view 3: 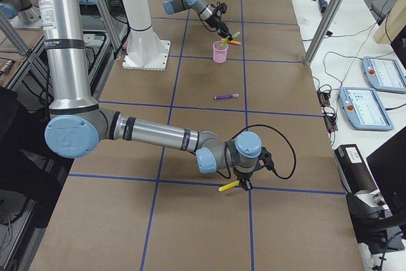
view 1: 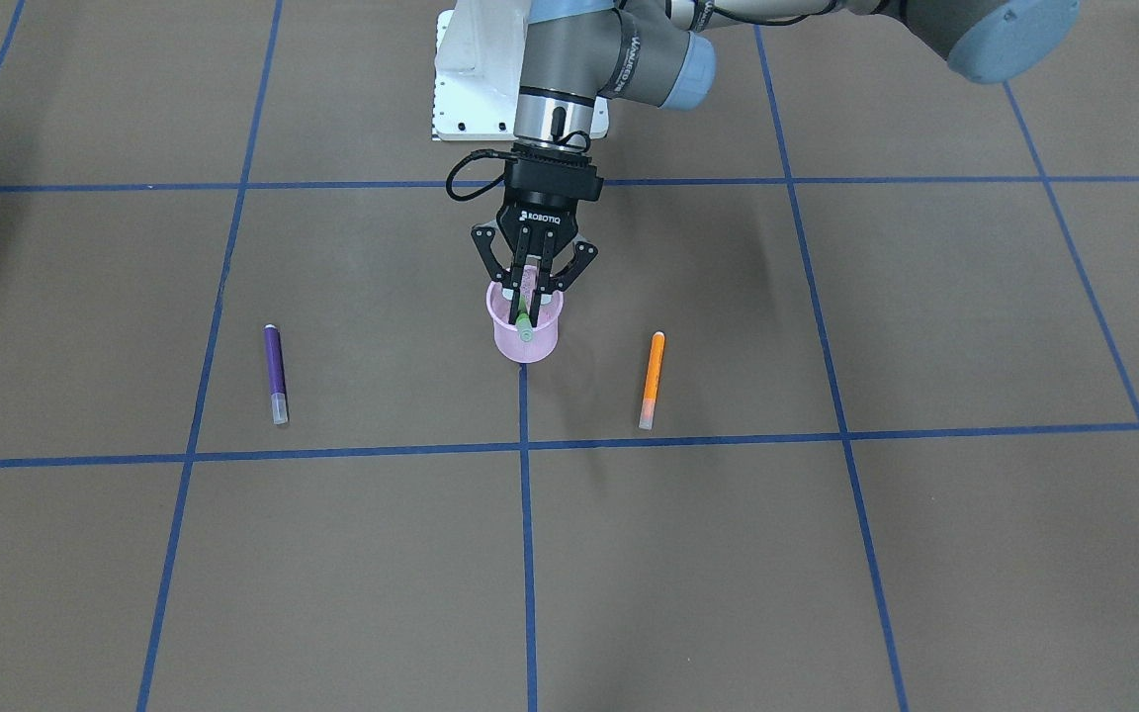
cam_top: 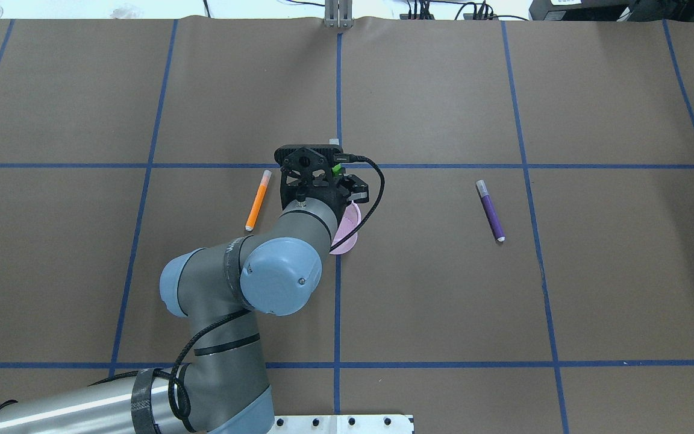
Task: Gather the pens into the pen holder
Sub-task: 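Drop green marker into cup with left gripper while right lifts yellow marker, then carry yellow marker toward cup with right gripper while left grasps orange marker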
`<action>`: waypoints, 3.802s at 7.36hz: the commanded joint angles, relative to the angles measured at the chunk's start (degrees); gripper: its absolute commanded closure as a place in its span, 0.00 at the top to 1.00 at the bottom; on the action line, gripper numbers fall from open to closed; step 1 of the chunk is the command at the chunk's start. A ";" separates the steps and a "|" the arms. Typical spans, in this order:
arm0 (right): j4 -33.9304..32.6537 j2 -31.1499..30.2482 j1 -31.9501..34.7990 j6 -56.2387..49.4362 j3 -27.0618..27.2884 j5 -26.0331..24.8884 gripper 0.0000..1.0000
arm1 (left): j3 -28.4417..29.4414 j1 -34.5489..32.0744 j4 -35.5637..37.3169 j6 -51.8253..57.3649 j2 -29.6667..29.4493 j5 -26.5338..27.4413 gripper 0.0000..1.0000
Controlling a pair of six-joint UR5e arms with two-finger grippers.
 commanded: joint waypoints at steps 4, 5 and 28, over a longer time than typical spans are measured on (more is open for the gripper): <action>-0.03 0.12 0.00 0.09 0.00 0.44 0.00 | 1.76 0.32 -0.09 -0.05 0.11 0.00 0.14; -0.03 0.12 0.09 0.00 0.00 0.53 0.00 | 1.50 0.32 0.00 0.12 0.11 -0.08 0.69; 19.39 12.50 -33.83 58.18 32.52 -22.31 0.00 | 16.88 -19.82 9.23 18.76 -1.47 -52.12 0.90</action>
